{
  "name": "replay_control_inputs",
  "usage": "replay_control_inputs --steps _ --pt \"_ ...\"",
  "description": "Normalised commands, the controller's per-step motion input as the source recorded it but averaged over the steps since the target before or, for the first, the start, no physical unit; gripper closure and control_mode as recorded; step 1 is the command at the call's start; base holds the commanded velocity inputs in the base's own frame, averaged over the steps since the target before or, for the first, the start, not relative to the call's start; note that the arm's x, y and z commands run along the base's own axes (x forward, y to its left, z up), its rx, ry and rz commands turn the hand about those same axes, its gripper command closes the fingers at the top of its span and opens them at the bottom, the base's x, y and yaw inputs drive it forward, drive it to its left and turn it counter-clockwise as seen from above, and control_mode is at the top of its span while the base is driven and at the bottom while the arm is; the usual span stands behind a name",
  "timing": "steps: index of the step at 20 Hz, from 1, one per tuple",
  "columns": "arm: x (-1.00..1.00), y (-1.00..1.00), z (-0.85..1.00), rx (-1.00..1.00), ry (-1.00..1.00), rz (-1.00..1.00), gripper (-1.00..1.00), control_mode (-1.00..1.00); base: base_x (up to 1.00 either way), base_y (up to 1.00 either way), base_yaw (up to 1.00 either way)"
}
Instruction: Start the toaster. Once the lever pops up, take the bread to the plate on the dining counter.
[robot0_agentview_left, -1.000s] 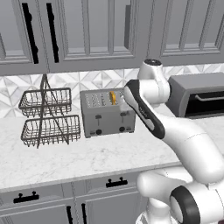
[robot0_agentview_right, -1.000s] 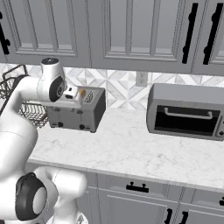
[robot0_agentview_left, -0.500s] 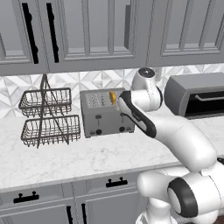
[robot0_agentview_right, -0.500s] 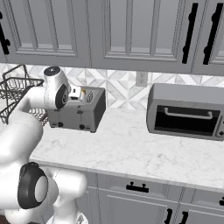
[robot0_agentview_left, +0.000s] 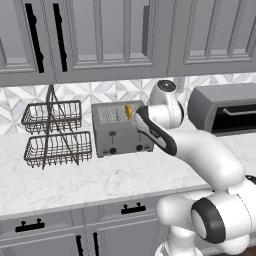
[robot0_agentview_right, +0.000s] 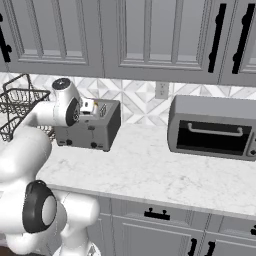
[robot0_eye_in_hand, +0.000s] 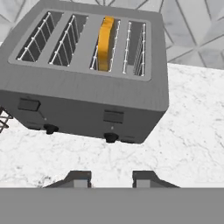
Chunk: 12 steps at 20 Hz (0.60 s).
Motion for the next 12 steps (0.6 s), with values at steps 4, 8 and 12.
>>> replay_control_inputs --steps 4,8,12 --pt "0.28 0.05 -0.46 0.0 0.05 0.0 1.0 -1.0 0.0 0.0 0.0" --pt "0.59 0.0 -0.2 0.0 0.08 0.0 1.0 -1.0 0.0 0.0 0.0" --pt "0.39 0.0 -0.05 0.0 0.05 -0.01 1.0 -1.0 0.0 0.0 0.0"
